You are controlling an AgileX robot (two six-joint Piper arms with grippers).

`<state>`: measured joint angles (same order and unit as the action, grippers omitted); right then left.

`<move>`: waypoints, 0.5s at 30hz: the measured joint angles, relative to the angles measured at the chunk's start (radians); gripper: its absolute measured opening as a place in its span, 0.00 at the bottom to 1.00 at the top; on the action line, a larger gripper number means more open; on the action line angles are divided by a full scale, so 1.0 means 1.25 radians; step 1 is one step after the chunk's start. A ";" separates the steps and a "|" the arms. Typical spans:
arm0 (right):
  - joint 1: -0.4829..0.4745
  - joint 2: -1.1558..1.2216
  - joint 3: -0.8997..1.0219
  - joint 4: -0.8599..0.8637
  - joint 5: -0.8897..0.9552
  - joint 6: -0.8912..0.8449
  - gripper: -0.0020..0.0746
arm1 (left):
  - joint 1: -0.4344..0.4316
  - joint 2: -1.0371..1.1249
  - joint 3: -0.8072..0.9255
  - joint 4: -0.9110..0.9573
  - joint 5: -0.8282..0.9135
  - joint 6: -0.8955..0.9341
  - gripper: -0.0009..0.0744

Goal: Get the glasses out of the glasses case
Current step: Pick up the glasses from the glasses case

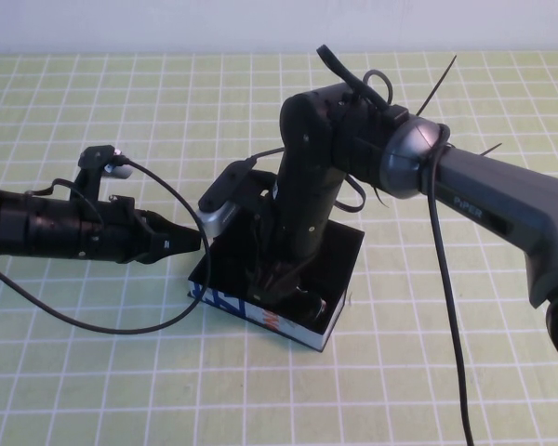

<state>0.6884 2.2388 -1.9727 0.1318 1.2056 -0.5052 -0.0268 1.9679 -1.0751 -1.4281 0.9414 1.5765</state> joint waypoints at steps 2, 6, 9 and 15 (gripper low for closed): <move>0.000 0.000 0.000 0.000 0.004 0.001 0.50 | 0.000 0.000 0.000 0.000 -0.002 0.000 0.01; 0.000 0.000 0.000 0.000 0.001 0.009 0.50 | 0.000 0.000 0.000 0.000 -0.008 0.000 0.01; 0.000 0.000 0.000 0.000 -0.015 0.031 0.50 | 0.000 0.000 0.000 0.000 -0.010 0.000 0.01; 0.000 0.005 0.000 0.000 -0.037 0.041 0.50 | 0.000 0.000 0.000 0.000 -0.010 0.005 0.01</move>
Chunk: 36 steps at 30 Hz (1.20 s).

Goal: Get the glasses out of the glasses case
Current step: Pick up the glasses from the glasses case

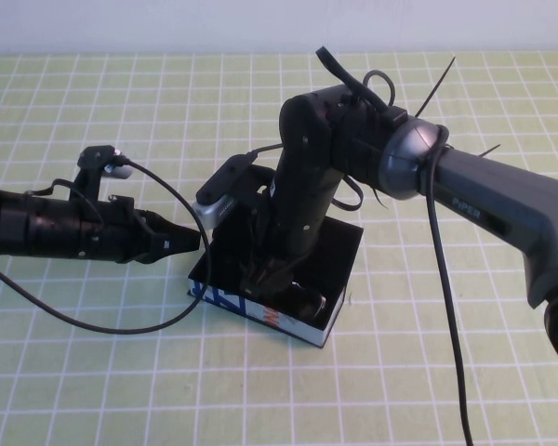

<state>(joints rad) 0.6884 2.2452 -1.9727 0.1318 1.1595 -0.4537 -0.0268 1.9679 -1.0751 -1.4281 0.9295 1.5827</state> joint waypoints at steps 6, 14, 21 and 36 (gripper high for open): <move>0.000 0.004 0.000 0.000 -0.006 0.011 0.46 | 0.000 0.000 0.000 0.000 0.000 0.000 0.01; 0.000 0.010 0.000 -0.003 -0.011 0.018 0.16 | 0.000 0.000 0.000 0.005 0.000 0.000 0.01; 0.000 0.010 -0.029 -0.001 0.031 0.022 0.06 | 0.000 0.000 0.000 0.005 0.000 0.001 0.01; 0.002 -0.116 -0.100 -0.026 0.060 0.111 0.03 | 0.000 -0.131 0.000 0.043 -0.005 -0.016 0.01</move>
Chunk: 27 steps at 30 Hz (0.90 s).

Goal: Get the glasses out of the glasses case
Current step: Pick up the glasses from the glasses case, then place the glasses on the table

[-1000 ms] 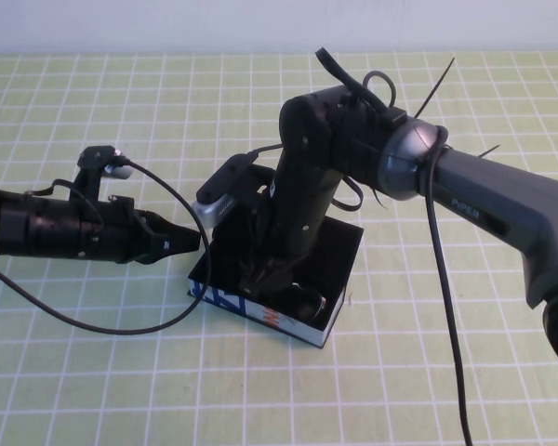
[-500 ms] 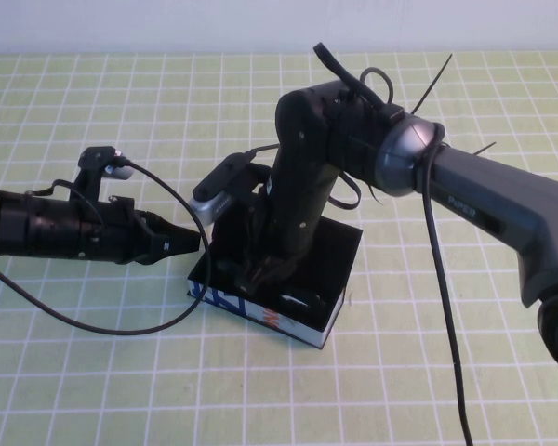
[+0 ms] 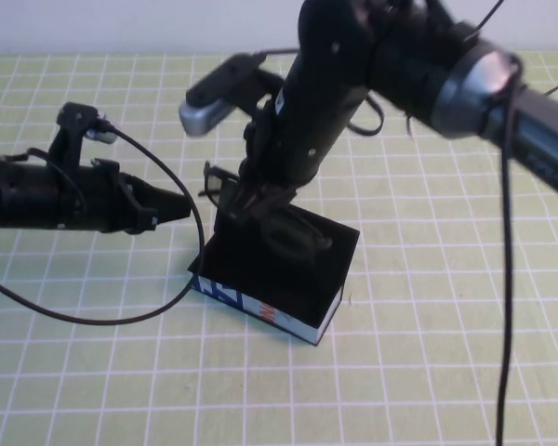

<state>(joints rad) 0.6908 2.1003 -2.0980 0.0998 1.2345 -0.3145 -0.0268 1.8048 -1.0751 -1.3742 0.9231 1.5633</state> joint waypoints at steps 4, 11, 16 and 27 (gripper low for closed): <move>0.000 -0.055 0.000 -0.025 0.005 0.042 0.03 | 0.000 -0.043 0.000 0.026 0.000 -0.017 0.01; -0.043 -0.196 0.123 -0.089 0.005 0.140 0.03 | 0.000 -0.098 0.000 0.081 0.004 -0.064 0.01; -0.164 -0.294 0.325 -0.071 0.005 0.202 0.03 | 0.000 -0.116 0.001 0.089 0.008 -0.077 0.01; -0.362 -0.286 0.645 0.191 -0.219 0.176 0.03 | 0.000 -0.117 0.001 0.091 0.052 -0.112 0.01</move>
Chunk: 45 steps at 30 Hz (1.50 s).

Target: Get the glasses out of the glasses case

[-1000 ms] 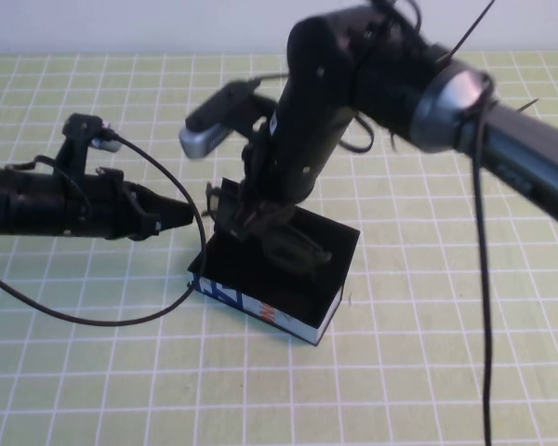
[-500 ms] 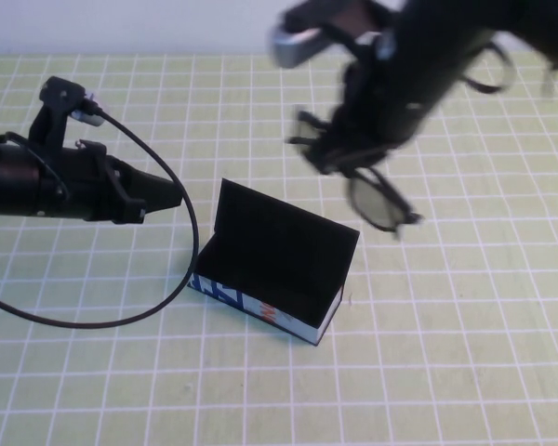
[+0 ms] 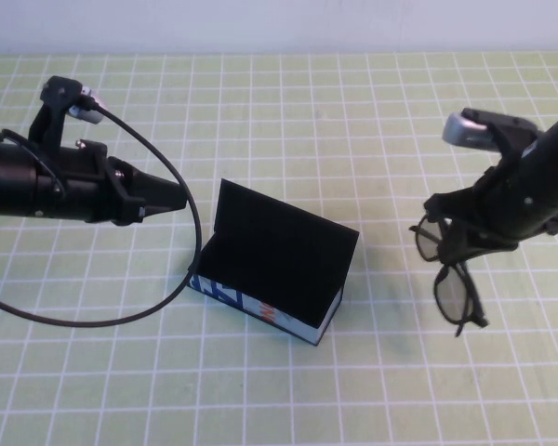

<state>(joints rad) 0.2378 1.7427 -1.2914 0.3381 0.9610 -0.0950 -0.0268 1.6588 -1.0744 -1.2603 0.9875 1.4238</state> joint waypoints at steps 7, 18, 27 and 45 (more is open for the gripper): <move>0.000 0.095 0.003 0.077 -0.091 -0.016 0.04 | 0.000 0.000 0.000 0.008 0.017 -0.012 0.01; 0.000 0.117 0.003 0.078 -0.112 -0.032 0.44 | 0.000 0.000 0.000 0.037 0.019 -0.021 0.01; -0.001 -0.037 0.011 0.014 0.004 -0.016 0.24 | 0.000 -0.062 0.001 0.039 -0.104 -0.074 0.01; -0.001 -0.817 0.325 -0.036 0.090 0.047 0.01 | 0.000 -0.614 0.224 -0.012 -0.239 -0.113 0.01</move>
<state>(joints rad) 0.2362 0.7215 -0.8851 0.2927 1.0736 -0.0360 -0.0268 0.8908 -0.7943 -1.2750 0.6888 1.2823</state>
